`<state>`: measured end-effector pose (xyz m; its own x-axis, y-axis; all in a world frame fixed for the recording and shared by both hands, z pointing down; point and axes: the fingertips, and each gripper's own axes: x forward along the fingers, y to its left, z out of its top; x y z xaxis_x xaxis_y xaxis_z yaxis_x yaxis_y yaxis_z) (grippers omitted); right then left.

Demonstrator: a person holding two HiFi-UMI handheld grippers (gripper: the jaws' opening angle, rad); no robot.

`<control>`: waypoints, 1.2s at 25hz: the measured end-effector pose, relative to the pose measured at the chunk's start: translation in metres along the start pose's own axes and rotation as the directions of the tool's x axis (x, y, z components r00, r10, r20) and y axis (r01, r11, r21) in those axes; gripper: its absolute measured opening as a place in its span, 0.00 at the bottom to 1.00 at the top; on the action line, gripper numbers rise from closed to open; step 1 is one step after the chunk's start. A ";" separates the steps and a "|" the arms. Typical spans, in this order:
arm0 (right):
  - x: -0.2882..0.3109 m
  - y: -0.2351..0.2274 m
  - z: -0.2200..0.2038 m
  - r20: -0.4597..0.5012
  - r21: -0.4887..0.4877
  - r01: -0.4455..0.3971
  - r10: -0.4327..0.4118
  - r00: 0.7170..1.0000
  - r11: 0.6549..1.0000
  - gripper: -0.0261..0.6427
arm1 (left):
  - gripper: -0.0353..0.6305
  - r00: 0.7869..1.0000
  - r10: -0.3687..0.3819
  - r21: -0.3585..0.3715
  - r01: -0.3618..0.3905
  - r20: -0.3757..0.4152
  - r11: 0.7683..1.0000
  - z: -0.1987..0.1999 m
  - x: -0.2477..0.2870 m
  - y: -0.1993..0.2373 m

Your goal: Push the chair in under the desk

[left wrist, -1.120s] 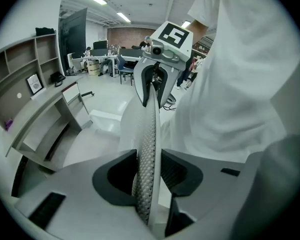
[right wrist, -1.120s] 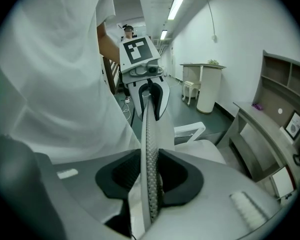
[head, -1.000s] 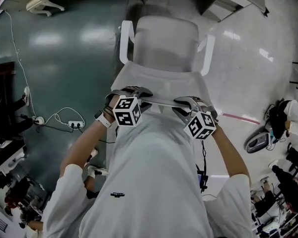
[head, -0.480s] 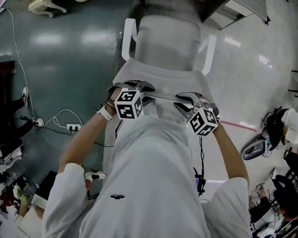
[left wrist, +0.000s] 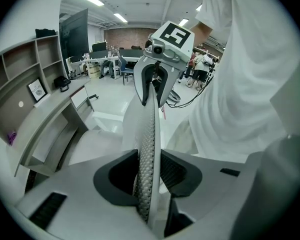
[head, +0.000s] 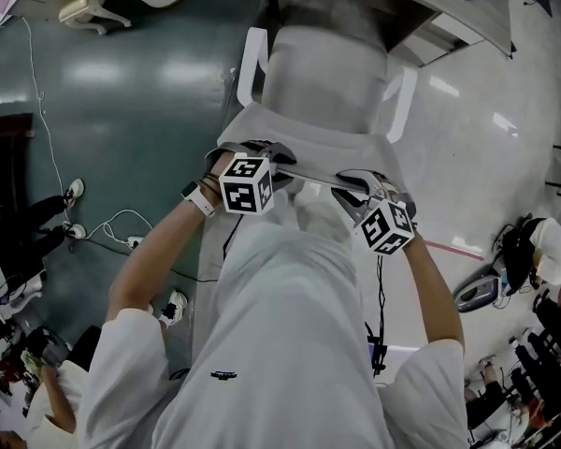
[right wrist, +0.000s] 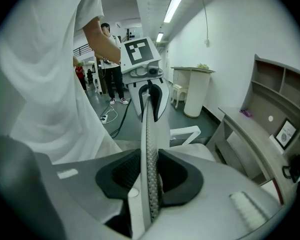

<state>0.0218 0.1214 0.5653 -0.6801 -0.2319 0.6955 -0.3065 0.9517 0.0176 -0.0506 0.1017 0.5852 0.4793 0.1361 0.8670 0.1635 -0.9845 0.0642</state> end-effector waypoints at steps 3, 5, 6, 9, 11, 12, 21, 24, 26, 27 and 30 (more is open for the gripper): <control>-0.001 -0.010 0.000 0.001 -0.009 0.014 -0.014 1.000 1.000 0.21 | 0.23 1.000 -0.002 0.006 0.002 0.001 1.000 0.002 0.000 0.010; -0.001 -0.016 0.000 0.002 -0.019 0.020 -0.020 1.000 1.000 0.21 | 0.23 1.000 0.006 0.012 -0.006 0.003 1.000 0.003 0.000 0.016; -0.001 -0.020 0.000 0.002 -0.024 0.023 -0.023 1.000 0.999 0.21 | 0.23 1.000 0.011 0.015 -0.011 0.003 1.000 0.004 0.000 0.020; 0.000 -0.036 -0.001 0.002 -0.039 0.036 -0.036 0.999 0.999 0.21 | 0.23 1.000 0.026 0.019 -0.026 -0.001 0.999 0.006 0.002 0.036; -0.001 -0.049 -0.002 0.004 -0.051 0.050 -0.050 0.999 0.997 0.21 | 0.22 0.999 0.034 0.026 -0.034 -0.006 0.999 0.009 0.003 0.048; -0.002 -0.057 -0.003 0.005 -0.058 0.056 -0.056 0.998 0.997 0.21 | 0.21 0.999 0.038 0.029 -0.038 -0.007 0.999 0.011 0.003 0.055; 0.003 -0.125 -0.001 0.007 -0.099 0.102 -0.102 0.995 0.990 0.21 | 0.21 0.996 0.087 0.044 -0.087 -0.009 0.995 0.017 0.003 0.122; 0.003 -0.144 0.001 0.010 -0.116 0.111 -0.111 0.994 0.987 0.21 | 0.20 0.995 0.103 0.048 -0.102 -0.009 0.994 0.020 0.002 0.140; 0.001 -0.155 0.001 0.010 -0.118 0.113 -0.113 0.994 0.986 0.21 | 0.20 0.994 0.106 0.048 -0.105 -0.011 0.993 0.023 0.001 0.151; 0.002 -0.159 0.001 0.010 -0.117 0.114 -0.114 0.993 0.987 0.21 | 0.20 0.994 0.107 0.051 -0.107 -0.013 0.993 0.023 0.001 0.155; 0.007 -0.169 0.002 0.007 -0.114 0.115 -0.115 0.993 0.987 0.21 | 0.20 0.992 0.123 0.062 -0.122 -0.012 0.991 0.020 0.001 0.166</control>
<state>0.0675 -0.0417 0.5652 -0.6454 -0.3408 0.6836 -0.3046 0.9355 0.1788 -0.0055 -0.0598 0.5868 0.4850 0.0122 0.8744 0.1569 -0.9849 -0.0733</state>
